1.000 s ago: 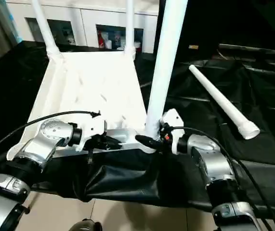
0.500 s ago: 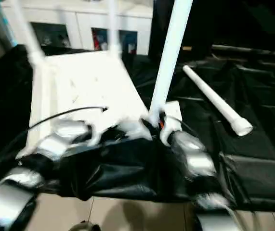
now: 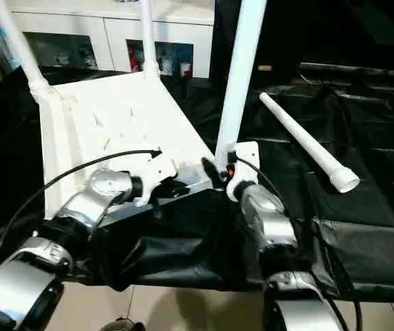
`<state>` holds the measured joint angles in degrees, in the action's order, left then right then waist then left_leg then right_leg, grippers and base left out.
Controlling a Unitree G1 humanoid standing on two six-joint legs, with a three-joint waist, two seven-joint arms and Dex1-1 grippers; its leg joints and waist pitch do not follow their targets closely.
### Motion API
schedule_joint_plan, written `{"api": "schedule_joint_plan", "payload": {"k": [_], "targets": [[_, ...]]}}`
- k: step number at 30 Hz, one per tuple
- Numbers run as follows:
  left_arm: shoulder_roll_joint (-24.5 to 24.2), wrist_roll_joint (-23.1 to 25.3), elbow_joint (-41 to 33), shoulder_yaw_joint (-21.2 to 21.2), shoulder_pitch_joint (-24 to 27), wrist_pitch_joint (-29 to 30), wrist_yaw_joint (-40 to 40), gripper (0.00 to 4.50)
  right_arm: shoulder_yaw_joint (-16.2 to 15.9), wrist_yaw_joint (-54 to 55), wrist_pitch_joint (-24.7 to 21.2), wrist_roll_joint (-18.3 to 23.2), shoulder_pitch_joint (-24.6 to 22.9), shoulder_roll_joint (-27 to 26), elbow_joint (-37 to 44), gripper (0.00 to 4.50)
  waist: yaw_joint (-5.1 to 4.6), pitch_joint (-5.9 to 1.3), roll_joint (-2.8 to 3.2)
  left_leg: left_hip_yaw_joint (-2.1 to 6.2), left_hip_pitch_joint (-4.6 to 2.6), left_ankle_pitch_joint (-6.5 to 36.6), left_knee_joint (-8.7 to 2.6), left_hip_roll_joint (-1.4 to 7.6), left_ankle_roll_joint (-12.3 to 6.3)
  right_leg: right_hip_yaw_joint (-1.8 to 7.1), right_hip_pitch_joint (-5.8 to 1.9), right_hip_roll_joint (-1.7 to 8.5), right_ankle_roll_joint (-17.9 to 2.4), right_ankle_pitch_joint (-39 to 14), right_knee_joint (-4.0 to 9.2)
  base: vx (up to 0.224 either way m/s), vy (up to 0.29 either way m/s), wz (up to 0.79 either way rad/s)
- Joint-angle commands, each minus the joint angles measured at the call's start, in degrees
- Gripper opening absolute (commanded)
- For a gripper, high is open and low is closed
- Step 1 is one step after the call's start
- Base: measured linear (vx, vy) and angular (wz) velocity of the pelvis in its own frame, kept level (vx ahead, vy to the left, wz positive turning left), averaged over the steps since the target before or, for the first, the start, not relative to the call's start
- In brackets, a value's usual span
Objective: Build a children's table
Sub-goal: Rotate leg to tighten
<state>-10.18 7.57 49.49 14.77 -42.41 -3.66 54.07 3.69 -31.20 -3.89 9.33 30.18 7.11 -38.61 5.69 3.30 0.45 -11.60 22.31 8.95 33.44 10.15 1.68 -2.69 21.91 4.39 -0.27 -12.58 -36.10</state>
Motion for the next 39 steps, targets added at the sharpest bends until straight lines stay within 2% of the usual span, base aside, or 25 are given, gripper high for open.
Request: {"api": "schedule_joint_plan", "payload": {"k": [1, 2, 5, 9, 10, 11, 14, 16, 21, 25, 26, 27, 29, 30, 31, 32, 34, 36, 37, 38, 39], "targets": [[0.6, -3.2, -3.2, 0.8, 1.5, -3.4, 5.4, 0.00, -5.9, -9.6, -2.0, 0.5, -2.1, 0.9, 3.0, 3.72, 0.17, -3.68, -0.43, 1.95, -1.29, 14.7, -4.16, 3.54, -1.63, 2.60, -1.94, 4.81, -12.1, -7.7, 5.19, 0.000, 0.000, 0.00], [0.6, -3.2, -3.2, 0.8, 1.5, -3.4, 5.4, 0.00, -5.9, -9.6, -2.0, 0.5, -2.1, 0.9, 3.0, 3.72, 0.29, -3.73, -0.37, 1.89, -1.15, 13.5, -4.04, 3.59, -2.22, 2.59, -1.95, 4.76, -12.5, -5.8, 4.92, 0.000, 0.000, 0.00], [-1.7, -5.4, -6.0, -0.1, 3.4, -4.5, 10.5, 0.00, -7.1, -17.1, -4.0, 1.5, -4.6, 5.2, 7.2, 3.72, 0.65, -3.87, -0.47, 1.63, -1.25, 11.9, -3.80, 3.64, -3.39, 2.43, -2.02, 4.65, -13.6, -3.4, 4.64, 0.000, 0.000, 0.00], [-4.1, -6.7, -8.3, 0.0, 5.2, -3.7, 15.0, 0.00, -7.3, -22.3, -5.8, 2.8, -6.2, 8.5, 10.4, 3.72, 1.06, -3.86, -0.39, 1.57, -1.18, 11.0, -3.73, 3.73, -4.08, 2.34, -1.93, 4.66, -14.3, -2.6, 4.47, 0.000, 0.000, 0.00], [-4.2, -6.8, -8.5, 0.0, 5.4, -3.8, 15.3, 0.00, -7.3, -22.6, -6.0, 3.0, -6.3, 8.7, 10.6, 3.72, 1.09, -3.82, -0.34, 1.55, -1.22, 11.7, -3.78, 3.76, -3.90, 2.33, -1.85, 4.72, -14.2, -4.0, 4.58, 0.000, 0.000, 0.00], [-4.5, -7.0, -8.8, 0.0, 5.6, -3.6, 15.7, 0.00, -7.3, -23.0, -6.0, 3.0, -6.3, 9.1, 10.8, 3.48, 1.00, -3.72, -0.29, 1.59, -1.32, 12.8, -3.95, 3.83, -3.29, 2.33, -1.70, 4.76, -14.1, -6.2, 4.78, 0.000, 0.000, 0.00], [-5.2, -6.8, -9.0, -0.1, 6.1, -3.6, 16.2, 0.00, -7.5, -24.0, -6.3, 2.8, -6.5, 9.8, 11.2, 3.37, 0.93, -3.66, -0.29, 1.69, -1.42, 14.1, -4.14, 3.88, -1.91, 2.47, -1.64, 4.85, -13.7, -8.7, 4.97, 0.000, 0.000, 0.00], [-5.4, -6.5, -9.0, -0.3, 6.2, -3.7, 16.4, 0.00, -7.7, -24.3, -6.6, 2.8, -6.6, 9.8, 11.4, 3.14, 0.97, -3.70, -0.36, 1.66, -1.43, 13.7, -4.08, 3.80, -1.72, 2.52, -1.65, 4.87, -13.5, -8.4, 4.96, 0.000, 0.000, 0.00], [-5.6, -6.6, -9.6, -0.5, 6.4, -3.2, 16.4, 0.00, -8.6, -24.5, -7.1, 2.7, -7.3, 9.3, 12.4, 2.89, 1.04, -3.78, -0.40, 1.60, -1.34, 12.1, -3.94, 3.73, -2.31, 2.45, -1.70, 4.78, -13.6, -6.1, 4.74, 0.000, 0.000, 0.00], [-4.7, -5.3, -8.6, -1.1, 5.6, -2.8, 12.2, 0.00, -7.3, -17.7, -6.1, 0.9, -6.9, 7.1, 9.8, 2.84, 0.92, -3.70, -0.38, 1.66, -1.41, 13.1, -4.08, 3.75, -1.90, 2.45, -1.58, 4.86, -13.5, -7.7, 4.90, 0.000, 0.000, 0.00], [-3.7, -3.3, -6.3, -1.3, 4.2, -2.4, 6.8, 0.00, -5.6, -10.0, -4.8, -0.9, -5.6, 5.4, 6.4, 2.84, 0.70, -3.52, -0.36, 1.75, -1.53, 14.5, -4.26, 3.79, -1.20, 2.52, -1.35, 4.93, -13.3, -9.8, 5.17, 0.000, 0.000, 0.00], [-3.7, -3.3, -6.3, -1.3, 4.2, -2.4, 6.6, 0.00, -5.6, -9.8, -4.8, -0.9, -5.6, 5.3, 6.3, 2.84, 0.48, -3.40, -0.40, 1.75, -1.55, 15.2, -4.36, 3.75, -0.60, 2.60, -1.19, 4.96, -13.1, -11.2, 5.30, 0.000, 0.000, 0.00], [-2.7, -1.3, -4.0, -1.1, 2.7, -1.7, 2.1, 0.00, -3.4, -2.5, -4.8, -1.5, -4.4, 3.4, 3.3, 2.83, 0.06, -3.29, -0.38, 1.94, -1.91, 17.6, -4.57, 3.57, 1.33, 2.73, -1.03, 5.03, -11.9, -16.4, 5.79, 0.000, 0.000, 0.00], [-2.7, -1.3, -3.9, -1.1, 2.6, -1.7, 1.9, 0.00, -3.3, -2.2, -4.8, -1.5, -4.3, 3.3, 3.2, 2.83, 0.02, -3.27, -0.35, 2.02, -2.03, 18.2, -4.60, 3.59, 1.64, 2.75, -0.97, 5.10, -11.6, -17.2, 5.88, 0.000, 0.000, 0.00], [-1.6, -0.7, -2.5, -1.1, 1.6, -0.8, -0.5, 0.00, -1.4, 2.8, -5.8, -1.0, -3.4, 1.8, 1.4, 2.83, -0.11, -3.29, -0.49, 2.07, -1.89, 18.2, -4.63, 3.56, 1.62, 2.81, -1.14, 5.12, -11.1, -17.5, 6.00, 0.000, 0.000, 0.00], [-1.0, -0.6, -2.0, -1.2, 1.1, -0.4, -1.4, 0.00, -0.6, 4.7, -6.3, -0.7, -3.0, 1.2, 0.7, 2.83, -0.03, -3.28, -0.41, 1.99, -2.07, 18.3, -4.56, 3.55, 1.40, 2.92, -0.91, 5.18, -11.0, -17.6, 6.12, 0.000, 0.000, 0.00], [1.3, -0.5, -0.6, -1.5, -0.5, 1.3, -4.9, 0.00, 0.4, 9.4, -6.5, -0.7, -1.7, -0.9, -1.3, 2.83, -0.15, -3.48, -0.41, 1.98, -1.78, 16.5, -4.59, 3.49, 1.30, 2.84, -1.16, 4.98, -11.2, -14.6, 5.72, 0.000, 0.000, 0.00], [3.3, -0.4, 0.4, -1.5, -1.8, 1.9, -7.3, 0.00, 0.1, 11.7, -5.7, -1.1, -0.4, -2.6, -2.9, 2.83, -0.15, -3.53, -0.28, 1.88, -1.95, 16.3, -4.51, 3.51, 1.15, 2.87, -0.94, 4.95, -11.6, -13.1, 5.67, 0.000, 0.000, 0.00], [3.8, -0.3, 0.9, -1.6, -2.2, 1.8, -7.9, 0.00, -0.1, 12.3, -5.1, -1.4, 0.2, -3.1, -3.6, 2.83, -0.09, -3.56, -0.34, 1.89, -2.01, 16.1, -4.48, 3.51, 1.11, 2.84, -1.03, 4.93, -11.7, -12.5, 5.68, 0.000, 0.000, 0.00], [4.5, -0.2, 1.4, -1.6, -2.6, 1.5, -8.2, 0.00, -0.5, 12.3, -4.4, -1.7, 0.7, -3.8, -4.1, 2.83, 0.08, -3.68, -0.55, 1.83, -1.61, 14.3, -4.32, 3.37, 0.24, 2.81, -1.51, 4.97, -12.1, -9.3, 5.37, 0.000, 0.000, 0.00], [5.1, -0.3, 1.6, -1.5, -2.9, 1.0, -8.0, 0.00, -0.8, 11.1, -3.7, -1.4, 1.0, -4.3, -4.0, 2.83, 0.18, -3.76, -0.43, 1.83, -1.44, 13.1, -4.18, 3.31, -0.51, 2.76, -1.65, 4.95, -12.1, -7.4, 5.19, 0.000, 0.000, 0.00]]}}
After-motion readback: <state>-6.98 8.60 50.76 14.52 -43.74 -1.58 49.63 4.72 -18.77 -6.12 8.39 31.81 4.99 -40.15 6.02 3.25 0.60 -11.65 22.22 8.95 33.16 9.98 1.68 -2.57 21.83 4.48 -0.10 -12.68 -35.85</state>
